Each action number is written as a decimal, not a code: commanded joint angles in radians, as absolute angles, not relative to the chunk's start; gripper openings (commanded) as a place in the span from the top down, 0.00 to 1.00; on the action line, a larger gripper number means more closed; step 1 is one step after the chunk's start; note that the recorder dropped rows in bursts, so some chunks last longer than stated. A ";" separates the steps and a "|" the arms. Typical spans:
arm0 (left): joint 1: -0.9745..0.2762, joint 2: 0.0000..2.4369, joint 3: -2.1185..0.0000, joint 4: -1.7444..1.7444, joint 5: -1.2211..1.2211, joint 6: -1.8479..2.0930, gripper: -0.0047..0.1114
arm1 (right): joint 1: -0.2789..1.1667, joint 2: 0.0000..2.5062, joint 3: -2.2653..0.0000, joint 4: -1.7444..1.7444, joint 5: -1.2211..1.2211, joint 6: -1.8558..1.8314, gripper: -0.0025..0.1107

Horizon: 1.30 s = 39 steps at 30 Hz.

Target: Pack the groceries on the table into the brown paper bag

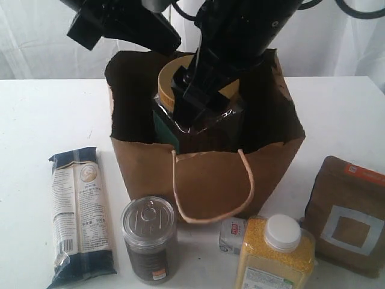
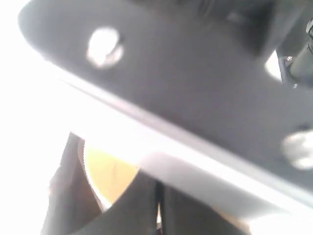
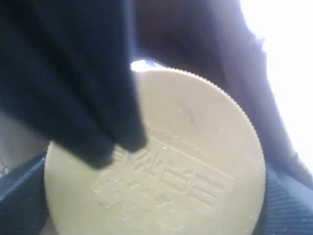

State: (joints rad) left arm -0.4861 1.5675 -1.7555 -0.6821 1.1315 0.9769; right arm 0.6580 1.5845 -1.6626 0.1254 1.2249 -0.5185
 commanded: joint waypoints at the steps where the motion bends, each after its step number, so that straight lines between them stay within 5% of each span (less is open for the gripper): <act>1: -0.488 1.556 -1.797 -0.710 1.221 0.976 0.96 | 0.660 1.570 -1.663 0.139 1.194 -0.532 0.18; 24: -0.490 1.577 -1.809 -0.725 1.221 0.994 0.96 | 0.660 1.613 -1.744 0.135 1.185 -0.532 0.18; 31: -0.501 1.698 -1.638 -0.698 1.164 0.999 0.96 | 0.660 1.613 -1.760 0.135 1.179 -0.532 0.18; 39: -0.501 1.614 -1.883 -0.626 1.221 0.914 0.96 | 0.660 1.615 -1.772 0.135 1.179 -0.532 0.18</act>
